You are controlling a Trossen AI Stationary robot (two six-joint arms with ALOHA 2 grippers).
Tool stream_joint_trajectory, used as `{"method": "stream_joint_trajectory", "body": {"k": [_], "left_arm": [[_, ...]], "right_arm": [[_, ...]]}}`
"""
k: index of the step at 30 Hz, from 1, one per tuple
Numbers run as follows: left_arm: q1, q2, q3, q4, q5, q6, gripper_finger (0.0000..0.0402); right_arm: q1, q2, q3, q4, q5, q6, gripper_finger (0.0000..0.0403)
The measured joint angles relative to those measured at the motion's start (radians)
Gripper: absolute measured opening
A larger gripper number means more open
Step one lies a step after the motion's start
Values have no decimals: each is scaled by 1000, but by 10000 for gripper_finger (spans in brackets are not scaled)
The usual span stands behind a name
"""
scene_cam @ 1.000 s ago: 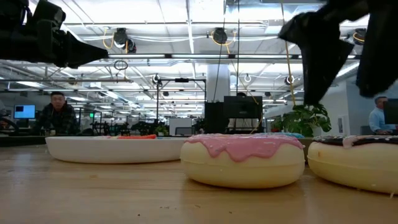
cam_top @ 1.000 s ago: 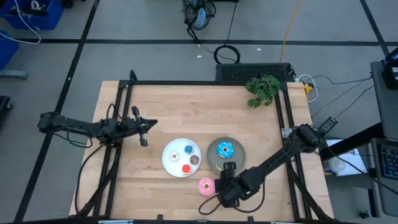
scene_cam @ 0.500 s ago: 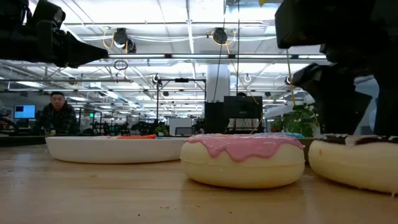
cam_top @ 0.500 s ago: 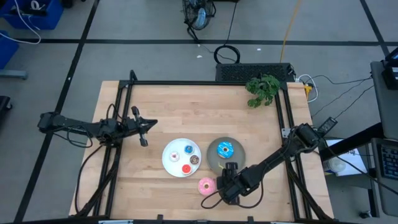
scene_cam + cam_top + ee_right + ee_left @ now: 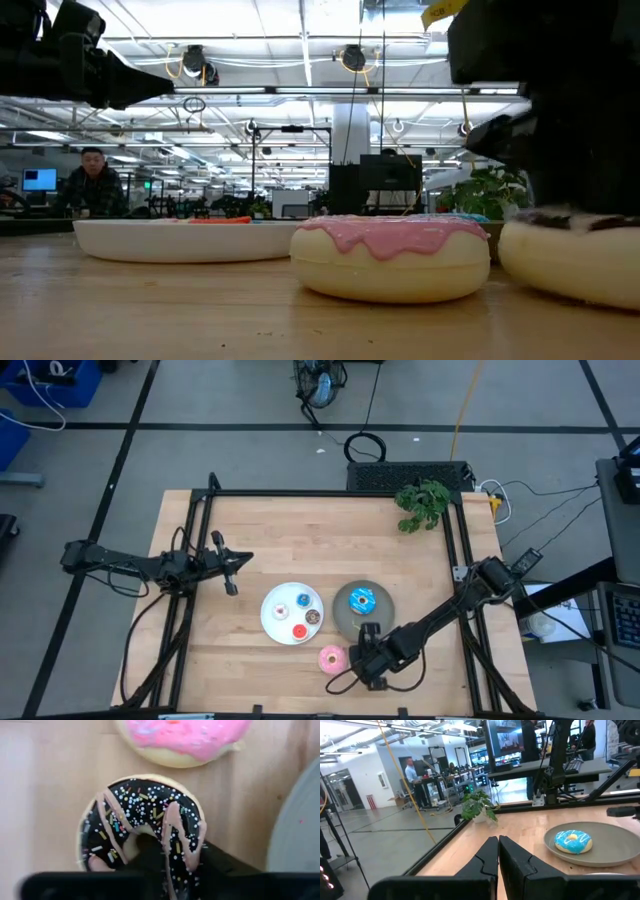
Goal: Pick & Place donuts
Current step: Put the large black donut on the green plate
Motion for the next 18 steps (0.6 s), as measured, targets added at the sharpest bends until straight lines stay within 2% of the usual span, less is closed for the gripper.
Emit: {"method": "stream_joint_trajectory", "body": {"k": [2, 3, 9, 14, 18], "left_arm": [[0, 0, 0, 0, 0, -4, 21], [0, 0, 0, 0, 0, -4, 21], [0, 0, 0, 0, 0, -7, 21], [0, 0, 0, 0, 0, -22, 21], [0, 0, 0, 0, 0, -23, 21]], "right_arm": [[-3, -27, 16, -25, -30, -14, 26], [-5, -47, 24, -43, -44, -28, 16], [-21, -198, 64, -156, -38, -29, 27], [-74, -336, 64, -319, 18, 58, 9], [-136, -381, 65, -424, 60, 130, 12]]}}
